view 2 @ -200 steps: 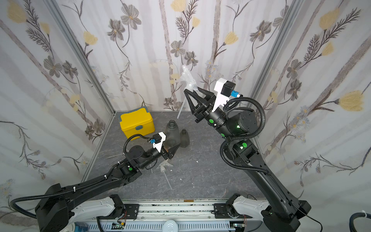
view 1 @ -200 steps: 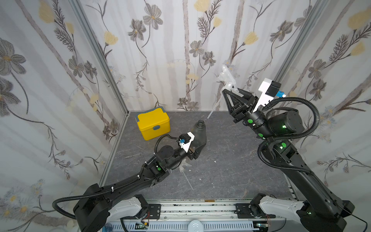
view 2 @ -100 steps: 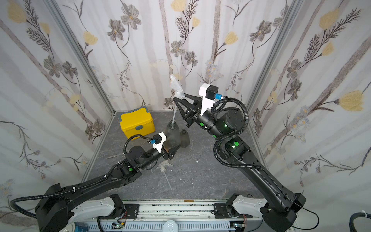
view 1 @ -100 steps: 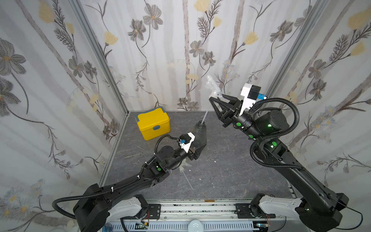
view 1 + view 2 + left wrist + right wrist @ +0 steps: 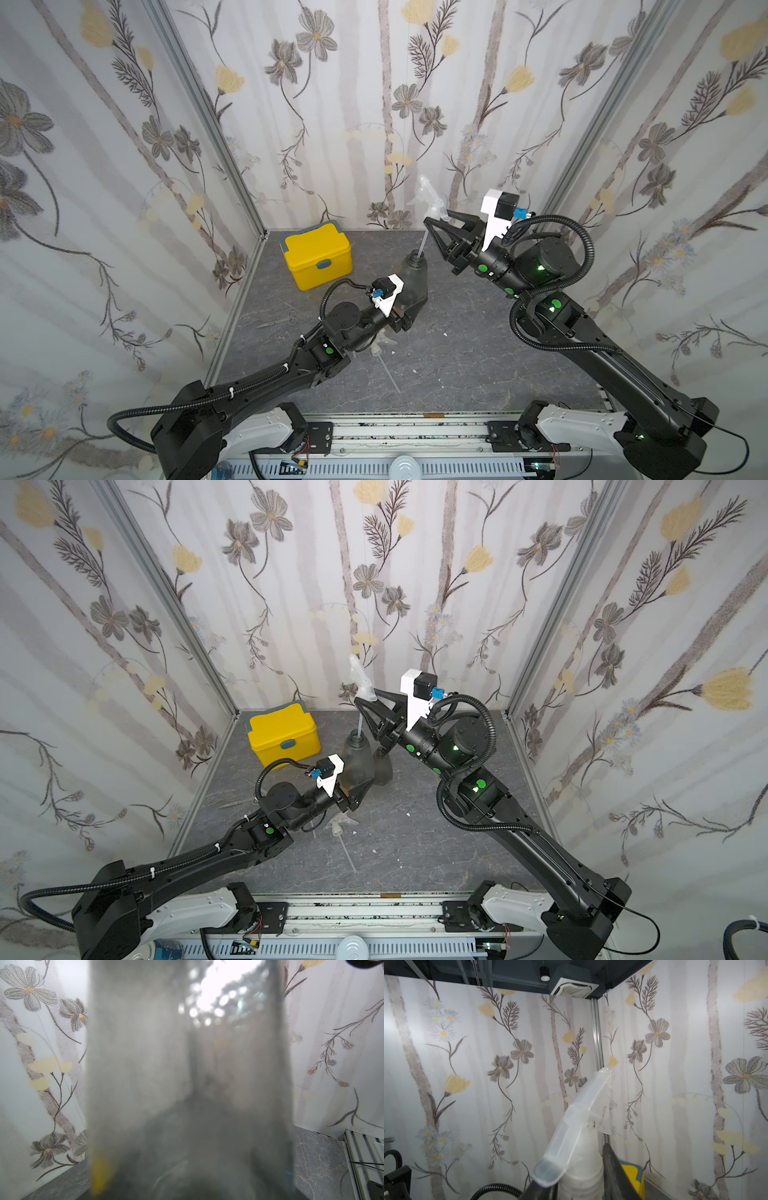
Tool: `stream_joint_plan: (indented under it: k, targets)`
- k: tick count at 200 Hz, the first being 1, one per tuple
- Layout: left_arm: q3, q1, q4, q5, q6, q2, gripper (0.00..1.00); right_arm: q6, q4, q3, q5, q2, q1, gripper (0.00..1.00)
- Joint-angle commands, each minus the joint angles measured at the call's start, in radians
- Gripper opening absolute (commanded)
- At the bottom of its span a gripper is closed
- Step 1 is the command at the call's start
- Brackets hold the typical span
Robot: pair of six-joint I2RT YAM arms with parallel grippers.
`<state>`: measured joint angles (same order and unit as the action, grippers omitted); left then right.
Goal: Attach spray nozzles to spray bottles
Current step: Insert the spray nozzle into the spray bottle.
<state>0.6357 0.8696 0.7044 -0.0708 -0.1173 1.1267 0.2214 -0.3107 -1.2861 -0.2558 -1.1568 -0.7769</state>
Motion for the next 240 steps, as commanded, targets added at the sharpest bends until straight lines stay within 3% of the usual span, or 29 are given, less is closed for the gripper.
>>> stream_joint_plan:
  k: [1,79,240]
  targets:
    - [0.008,0.002,0.038,0.011,0.023,-0.007,0.79,-0.046,-0.049,0.073,0.009,0.029,-0.028,0.35]
    - [0.007,0.001,0.038,0.008,0.018,-0.010,0.79,-0.040,-0.103,0.212,0.085,0.057,-0.067,0.33]
    - [0.019,0.007,0.008,-0.004,0.003,0.005,0.77,-0.117,-0.067,0.187,0.106,0.038,-0.077,0.33]
